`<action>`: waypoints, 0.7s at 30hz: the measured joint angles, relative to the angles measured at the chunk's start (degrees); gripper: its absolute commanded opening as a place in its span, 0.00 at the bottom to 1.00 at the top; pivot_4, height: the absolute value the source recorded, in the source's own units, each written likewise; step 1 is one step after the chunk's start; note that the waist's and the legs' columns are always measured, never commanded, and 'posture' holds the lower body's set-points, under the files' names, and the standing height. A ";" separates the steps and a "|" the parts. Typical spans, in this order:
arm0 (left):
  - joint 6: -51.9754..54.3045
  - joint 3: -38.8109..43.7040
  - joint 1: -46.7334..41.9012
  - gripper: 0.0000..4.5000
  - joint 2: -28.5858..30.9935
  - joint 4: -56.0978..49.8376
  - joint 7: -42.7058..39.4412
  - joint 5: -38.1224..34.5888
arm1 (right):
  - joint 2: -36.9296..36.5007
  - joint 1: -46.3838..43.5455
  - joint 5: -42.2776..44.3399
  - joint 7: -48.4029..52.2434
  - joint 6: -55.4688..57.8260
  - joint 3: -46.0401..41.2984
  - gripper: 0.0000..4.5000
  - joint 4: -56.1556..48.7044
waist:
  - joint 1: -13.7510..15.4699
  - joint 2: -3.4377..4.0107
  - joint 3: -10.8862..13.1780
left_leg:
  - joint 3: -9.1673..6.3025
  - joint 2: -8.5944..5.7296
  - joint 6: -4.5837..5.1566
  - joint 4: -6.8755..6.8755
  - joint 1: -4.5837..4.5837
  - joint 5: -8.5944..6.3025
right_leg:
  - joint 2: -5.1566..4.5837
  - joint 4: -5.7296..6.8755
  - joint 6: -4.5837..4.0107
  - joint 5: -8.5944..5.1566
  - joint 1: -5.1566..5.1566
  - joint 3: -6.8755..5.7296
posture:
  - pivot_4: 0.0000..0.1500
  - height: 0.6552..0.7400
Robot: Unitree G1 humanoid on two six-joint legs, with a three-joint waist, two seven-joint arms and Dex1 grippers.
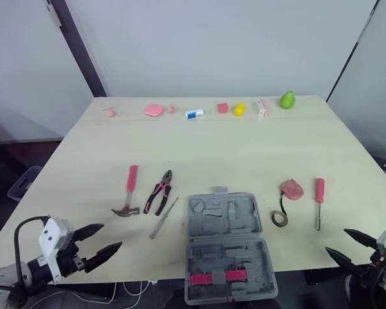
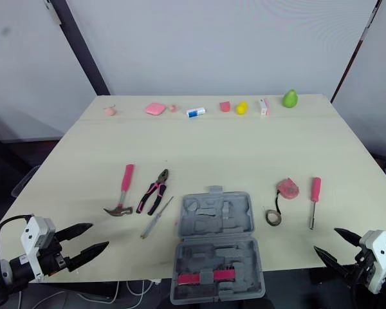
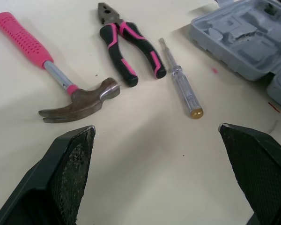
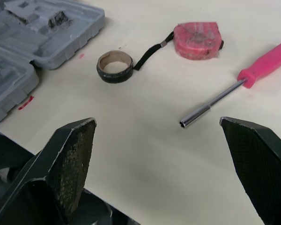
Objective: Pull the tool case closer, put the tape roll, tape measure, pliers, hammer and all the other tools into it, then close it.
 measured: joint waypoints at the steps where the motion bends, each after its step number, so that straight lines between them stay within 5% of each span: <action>1: 0.40 -0.06 -0.41 1.00 0.05 -0.78 -0.04 -0.37 | -0.37 -0.45 0.03 0.26 0.36 0.42 0.99 -0.19 | 0.00 0.01 0.00 | 0.00 0.00 0.00 0.01 0.01 0.00 | 0.00 0.01 0.00 0.00 0.00 0.00 | 1.00 1.00; 21: 3.94 -11.63 -14.86 1.00 3.82 -11.40 -7.83 -5.55 | -20.06 -21.72 -11.11 4.98 10.79 17.70 0.99 -3.83 | -0.04 0.04 0.03 | 0.07 -0.28 0.01 0.02 -0.03 0.01 | 0.05 0.02 0.00 0.02 0.01 -0.03 | 1.00 1.00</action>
